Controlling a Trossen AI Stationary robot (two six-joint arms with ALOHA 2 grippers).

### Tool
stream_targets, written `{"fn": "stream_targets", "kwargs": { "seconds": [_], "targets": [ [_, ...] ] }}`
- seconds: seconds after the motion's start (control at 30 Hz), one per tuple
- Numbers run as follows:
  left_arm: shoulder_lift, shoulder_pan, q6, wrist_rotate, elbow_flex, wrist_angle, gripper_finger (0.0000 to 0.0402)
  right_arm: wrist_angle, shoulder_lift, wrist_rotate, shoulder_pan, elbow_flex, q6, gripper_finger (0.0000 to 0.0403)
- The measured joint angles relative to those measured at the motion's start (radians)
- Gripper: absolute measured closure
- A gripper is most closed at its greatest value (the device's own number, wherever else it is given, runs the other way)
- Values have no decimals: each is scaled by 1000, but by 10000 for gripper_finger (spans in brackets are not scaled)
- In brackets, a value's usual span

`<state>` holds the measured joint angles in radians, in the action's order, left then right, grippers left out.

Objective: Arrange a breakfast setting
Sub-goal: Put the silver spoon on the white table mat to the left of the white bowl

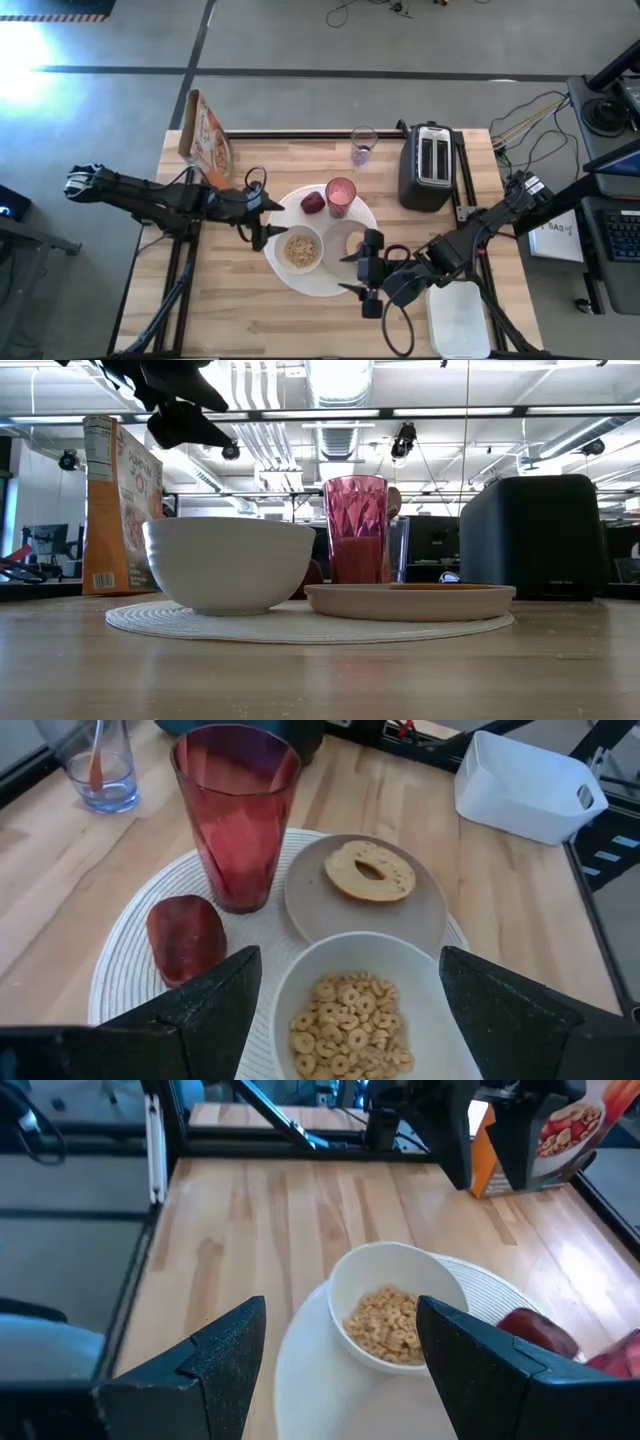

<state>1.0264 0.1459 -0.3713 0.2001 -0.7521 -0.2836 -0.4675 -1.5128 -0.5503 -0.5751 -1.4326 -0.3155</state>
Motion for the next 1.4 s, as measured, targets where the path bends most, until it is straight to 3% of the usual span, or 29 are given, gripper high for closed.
{"fn": "stream_targets", "kwargs": {
  "seconds": [0.33,0.6,0.73,0.87,1.1,1.23,1.4],
  "targets": [
    [0,0,30,2,0,0,112,70,0,6,12,0,-27,156],
    [-1,0,145,3,0,4,112,78,8,2,82,0,-112,156],
    [-1,-2,201,17,-6,4,112,-147,60,-1,206,0,-163,156],
    [-2,-3,246,104,-48,-8,112,-336,125,7,393,0,-183,156],
    [-2,-4,261,290,-154,-82,112,-404,224,203,730,0,-27,156],
    [-2,-5,288,390,-164,-84,112,-443,212,264,824,0,83,156],
    [-2,-6,280,420,-164,-109,112,-491,148,262,859,0,295,156]
  ]
}}
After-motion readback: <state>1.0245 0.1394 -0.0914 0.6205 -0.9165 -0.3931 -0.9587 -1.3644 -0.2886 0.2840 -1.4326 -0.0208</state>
